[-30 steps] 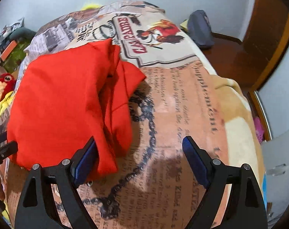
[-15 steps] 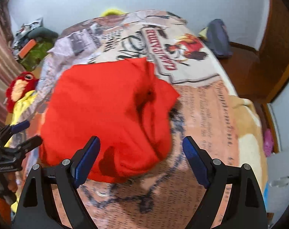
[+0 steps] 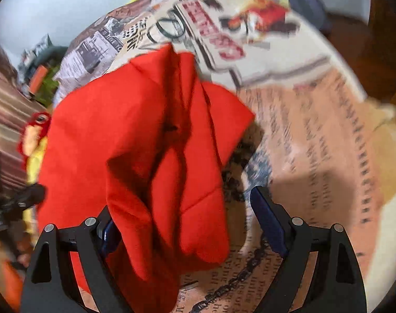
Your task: Fold large clothes
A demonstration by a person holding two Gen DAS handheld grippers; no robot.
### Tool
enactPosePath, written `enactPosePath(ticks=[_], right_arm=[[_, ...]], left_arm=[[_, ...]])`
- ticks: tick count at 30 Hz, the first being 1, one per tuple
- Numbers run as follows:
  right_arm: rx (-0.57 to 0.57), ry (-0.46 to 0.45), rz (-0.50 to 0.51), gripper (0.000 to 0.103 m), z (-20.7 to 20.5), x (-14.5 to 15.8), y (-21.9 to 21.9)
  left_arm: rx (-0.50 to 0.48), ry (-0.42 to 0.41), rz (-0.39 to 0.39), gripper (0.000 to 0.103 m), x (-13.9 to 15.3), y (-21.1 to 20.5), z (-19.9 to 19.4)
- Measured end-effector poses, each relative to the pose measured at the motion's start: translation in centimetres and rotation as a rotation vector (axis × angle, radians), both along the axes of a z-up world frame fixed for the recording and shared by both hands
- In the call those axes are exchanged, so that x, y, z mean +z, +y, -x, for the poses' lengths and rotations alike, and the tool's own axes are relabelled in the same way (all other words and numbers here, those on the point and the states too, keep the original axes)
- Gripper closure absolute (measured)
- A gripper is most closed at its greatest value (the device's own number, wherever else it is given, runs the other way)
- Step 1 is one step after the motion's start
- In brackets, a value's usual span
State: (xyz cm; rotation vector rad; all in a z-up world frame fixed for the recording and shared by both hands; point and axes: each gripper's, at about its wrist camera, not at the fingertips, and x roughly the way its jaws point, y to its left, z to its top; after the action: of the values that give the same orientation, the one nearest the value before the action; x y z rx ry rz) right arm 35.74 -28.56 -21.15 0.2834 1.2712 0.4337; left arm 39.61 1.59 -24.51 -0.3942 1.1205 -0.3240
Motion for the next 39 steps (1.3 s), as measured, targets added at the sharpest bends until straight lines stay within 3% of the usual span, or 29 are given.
enactPosePath(ticks=[3, 9, 12, 15, 17, 19, 22, 25, 29, 35, 39], right_arm=[[0.021, 0.008, -0.046, 0.017, -0.4, -0.5, 0.0], [0.074, -0.006, -0.118, 0.016, -1.3, -0.6, 1.4], [0.069, 0.02, -0.182, 0.025, -1.6, -0.7, 1.5], [0.054, 0.037, -0.195, 0.038, -1.4, -0.6, 1.9], [0.056, 0.042, -0.191, 0.054, -1.1, -0.4, 2.1], [0.064, 0.036, -0.19, 0.067, -0.6, 0.4, 2.5], [0.069, -0.004, -0.179, 0.076, 0.4, 2.2, 3.4], [0.097, -0.046, -0.143, 0.08, 1.4, 4.2, 5.2], [0.134, -0.107, -0.089, 0.08, 2.4, 7.1, 8.5], [0.185, -0.179, -0.12, 0.08, 2.6, 10.7, 13.3], [0.232, -0.205, -0.135, 0.08, 1.6, 11.8, 19.1]], left_arm=[[0.014, 0.041, 0.088, 0.003, -1.2, 0.3, -1.0], [0.009, 0.034, 0.114, 0.003, -1.3, -0.2, -1.8], [-0.006, 0.031, 0.134, 0.003, -1.3, -0.4, -2.0], [-0.009, 0.035, 0.174, 0.015, -1.1, -0.2, -1.9], [-0.007, 0.036, 0.167, 0.028, -0.9, 0.0, -1.9], [-0.002, 0.026, 0.179, 0.053, -0.5, 0.6, -1.5], [0.014, 0.007, 0.191, 0.069, 0.7, 1.5, -0.7], [0.01, -0.052, 0.091, 0.071, 3.2, 1.2, 0.7], [0.017, -0.125, 0.048, 0.071, 6.7, 3.0, 2.7], [0.068, -0.218, 0.057, 0.071, 10.9, 9.5, 4.9], [0.119, -0.244, 0.034, 0.071, 12.3, 14.7, 5.0]])
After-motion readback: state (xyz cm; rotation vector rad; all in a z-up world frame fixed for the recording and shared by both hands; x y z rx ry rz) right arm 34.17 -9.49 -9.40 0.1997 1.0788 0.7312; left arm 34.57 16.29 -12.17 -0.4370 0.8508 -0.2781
